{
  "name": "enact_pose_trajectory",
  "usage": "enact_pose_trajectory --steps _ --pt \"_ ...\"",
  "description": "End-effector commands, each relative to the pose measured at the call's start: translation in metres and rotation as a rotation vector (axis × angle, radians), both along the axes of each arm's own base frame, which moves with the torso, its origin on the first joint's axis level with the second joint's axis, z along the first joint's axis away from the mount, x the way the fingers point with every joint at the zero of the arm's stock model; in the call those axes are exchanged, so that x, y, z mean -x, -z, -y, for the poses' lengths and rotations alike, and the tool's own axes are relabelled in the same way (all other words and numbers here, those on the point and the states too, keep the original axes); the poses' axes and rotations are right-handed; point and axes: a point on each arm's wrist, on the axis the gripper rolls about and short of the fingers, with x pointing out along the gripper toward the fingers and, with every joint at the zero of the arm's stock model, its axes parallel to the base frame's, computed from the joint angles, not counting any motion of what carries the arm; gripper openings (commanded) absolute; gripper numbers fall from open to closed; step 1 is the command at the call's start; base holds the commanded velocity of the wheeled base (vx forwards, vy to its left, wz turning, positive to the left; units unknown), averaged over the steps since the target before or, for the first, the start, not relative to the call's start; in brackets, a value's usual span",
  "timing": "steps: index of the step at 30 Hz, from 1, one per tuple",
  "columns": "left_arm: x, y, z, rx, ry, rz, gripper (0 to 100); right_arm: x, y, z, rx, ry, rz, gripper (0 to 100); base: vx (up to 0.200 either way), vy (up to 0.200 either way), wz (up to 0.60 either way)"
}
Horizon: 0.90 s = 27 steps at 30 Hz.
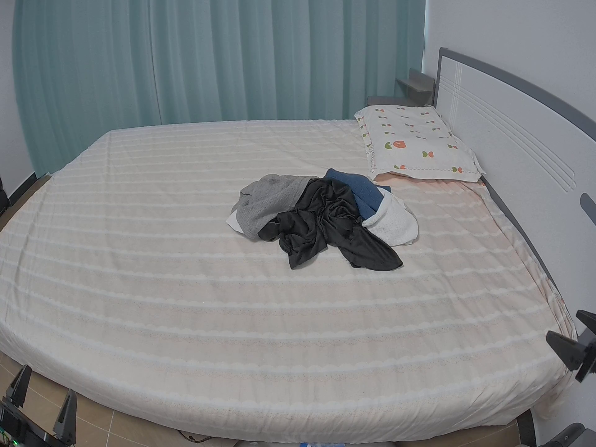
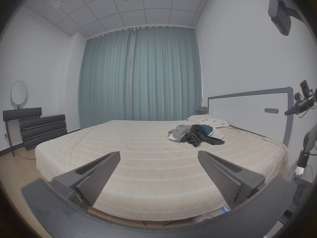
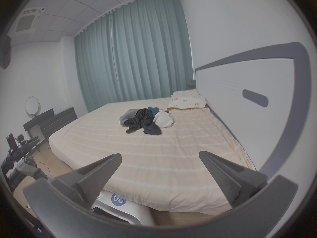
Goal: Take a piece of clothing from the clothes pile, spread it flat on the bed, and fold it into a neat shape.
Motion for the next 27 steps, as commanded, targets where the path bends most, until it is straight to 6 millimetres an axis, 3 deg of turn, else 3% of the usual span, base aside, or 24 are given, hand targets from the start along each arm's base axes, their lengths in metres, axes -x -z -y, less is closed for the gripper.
enact_pose_trajectory --steps 1,3,5,7,9,13,22,27 --pt "0.0 0.005 0.0 0.0 0.0 0.002 100 -0.162 0.042 -0.027 0.023 -0.063 -0.324 100 0.0 0.0 0.0" --pt "0.0 0.005 0.0 0.0 0.0 0.002 100 -0.178 0.048 -0.032 0.031 -0.043 -0.344 100 0.0 0.0 0.0" --pt "0.0 0.005 0.0 0.0 0.0 0.002 100 -0.207 0.056 -0.046 -0.028 -0.001 -0.372 100 0.0 0.0 0.0" --pt "0.0 0.005 0.0 0.0 0.0 0.002 100 -0.212 0.056 -0.05 -0.045 0.003 -0.371 100 0.0 0.0 0.0" --pt "0.0 0.005 0.0 0.0 0.0 0.002 100 -0.239 0.062 -0.065 -0.12 0.038 -0.384 100 0.0 0.0 0.0" --pt "0.0 0.005 0.0 0.0 0.0 0.002 100 -0.271 0.079 -0.075 -0.149 0.102 -0.405 100 0.0 0.0 0.0" --pt "0.0 0.005 0.0 0.0 0.0 0.002 100 -0.333 0.11 -0.09 -0.286 0.188 -0.415 100 0.0 0.0 0.0" --pt "0.0 0.005 0.0 0.0 0.0 0.002 100 -0.348 0.122 -0.098 -0.294 0.186 -0.419 100 0.0 0.0 0.0"
